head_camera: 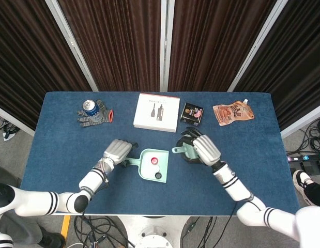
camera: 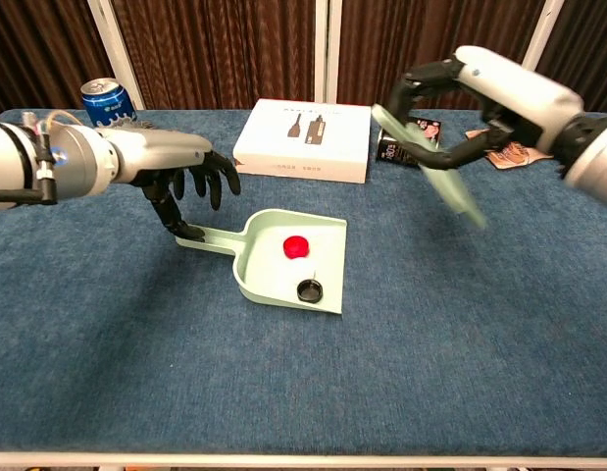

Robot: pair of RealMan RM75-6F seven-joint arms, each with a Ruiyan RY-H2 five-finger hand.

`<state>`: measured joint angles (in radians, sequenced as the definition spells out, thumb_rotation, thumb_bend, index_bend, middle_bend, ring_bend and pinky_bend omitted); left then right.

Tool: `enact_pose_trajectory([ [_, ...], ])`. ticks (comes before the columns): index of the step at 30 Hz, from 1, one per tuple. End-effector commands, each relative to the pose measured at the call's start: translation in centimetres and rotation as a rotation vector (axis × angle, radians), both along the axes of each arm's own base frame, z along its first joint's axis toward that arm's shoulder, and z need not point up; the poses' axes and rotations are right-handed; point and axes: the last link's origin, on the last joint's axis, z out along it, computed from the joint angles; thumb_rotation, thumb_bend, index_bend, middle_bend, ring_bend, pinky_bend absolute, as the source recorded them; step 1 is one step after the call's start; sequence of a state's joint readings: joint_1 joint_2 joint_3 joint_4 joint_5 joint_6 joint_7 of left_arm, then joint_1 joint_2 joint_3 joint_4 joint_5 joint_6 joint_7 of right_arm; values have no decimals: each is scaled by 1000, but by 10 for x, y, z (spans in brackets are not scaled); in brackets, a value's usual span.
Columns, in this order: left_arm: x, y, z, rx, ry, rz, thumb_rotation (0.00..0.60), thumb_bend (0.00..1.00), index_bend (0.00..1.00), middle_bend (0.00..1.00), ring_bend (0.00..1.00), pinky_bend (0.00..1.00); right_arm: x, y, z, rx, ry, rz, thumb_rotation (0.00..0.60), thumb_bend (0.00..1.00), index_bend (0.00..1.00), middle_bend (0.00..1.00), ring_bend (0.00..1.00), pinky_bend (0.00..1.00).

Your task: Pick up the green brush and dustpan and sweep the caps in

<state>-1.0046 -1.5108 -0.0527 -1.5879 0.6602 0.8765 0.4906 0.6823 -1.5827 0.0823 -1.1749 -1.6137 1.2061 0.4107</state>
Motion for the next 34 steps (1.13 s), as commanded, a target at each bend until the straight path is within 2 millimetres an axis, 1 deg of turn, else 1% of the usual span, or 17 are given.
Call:
enact_pose_trajectory([
  [1, -10, 1, 19, 72, -31, 6, 600, 269, 205, 301, 228, 319, -32, 6, 23, 31, 347, -6, 600, 525, 534, 493, 136, 70],
  [2, -13, 2, 24, 93, -38, 8, 600, 265, 205, 301, 217, 306, -36, 6, 24, 29, 396, -7, 600, 495, 501, 469, 115, 58],
  [3, -18, 2, 30, 121, -48, 10, 600, 257, 205, 300, 210, 298, -39, 7, 24, 27, 447, -9, 600, 441, 438, 424, 78, 35],
  [6, -31, 4, 46, 191, -51, 0, 600, 207, 205, 299, 208, 288, -43, 11, 16, 39, 505, -28, 600, 353, 307, 333, 13, 7],
  [8, -40, 5, 56, 231, -49, -9, 600, 175, 205, 298, 207, 274, -43, 14, 11, 50, 527, -34, 600, 332, 236, 292, 1, 1],
  [10, -50, 9, 72, 287, -56, -9, 600, 139, 205, 298, 207, 265, -44, 15, 8, 42, 549, -34, 600, 327, 170, 252, 0, 0],
  [12, -62, 6, 85, 322, -62, 1, 600, 113, 205, 298, 207, 262, -46, 15, 10, 15, 554, -38, 600, 327, 148, 234, 0, 0],
  [14, -74, 1, 98, 350, -58, 6, 600, 102, 205, 298, 208, 262, -48, 15, 17, -24, 521, -62, 600, 327, 138, 227, 0, 0],
  [17, -101, -11, 121, 422, -38, 32, 600, 100, 211, 298, 208, 261, -62, 17, 44, -105, 454, -129, 600, 327, 135, 259, 12, 25],
  [20, -134, -32, 143, 485, -26, 81, 600, 93, 219, 298, 208, 252, -90, 27, 81, -185, 419, -217, 600, 327, 133, 271, 29, 70],
  [21, -147, -42, 152, 502, -17, 99, 600, 87, 219, 298, 208, 246, -102, 33, 96, -218, 414, -251, 600, 327, 133, 268, 29, 71],
  [23, -166, -57, 164, 535, -9, 127, 600, 72, 219, 298, 207, 233, -119, 47, 118, -265, 404, -305, 600, 327, 133, 255, 29, 71],
  [24, -178, -67, 171, 559, -9, 148, 600, 66, 219, 298, 207, 227, -129, 57, 131, -293, 389, -340, 600, 327, 133, 244, 29, 71],
  [27, -200, -93, 184, 611, -15, 190, 600, 63, 219, 298, 207, 216, -148, 85, 156, -351, 333, -418, 600, 327, 133, 218, 24, 72],
  [30, -211, -121, 190, 647, -24, 216, 600, 63, 219, 297, 207, 214, -160, 113, 169, -383, 290, -472, 600, 327, 133, 207, 15, 73],
  [32, -214, -139, 192, 672, -26, 229, 600, 63, 219, 297, 208, 211, -163, 130, 174, -404, 255, -488, 600, 327, 133, 206, 15, 73],
  [34, -215, -153, 191, 685, -31, 246, 600, 63, 222, 297, 207, 209, -165, 141, 176, -418, 227, -494, 600, 327, 133, 206, 12, 73],
])
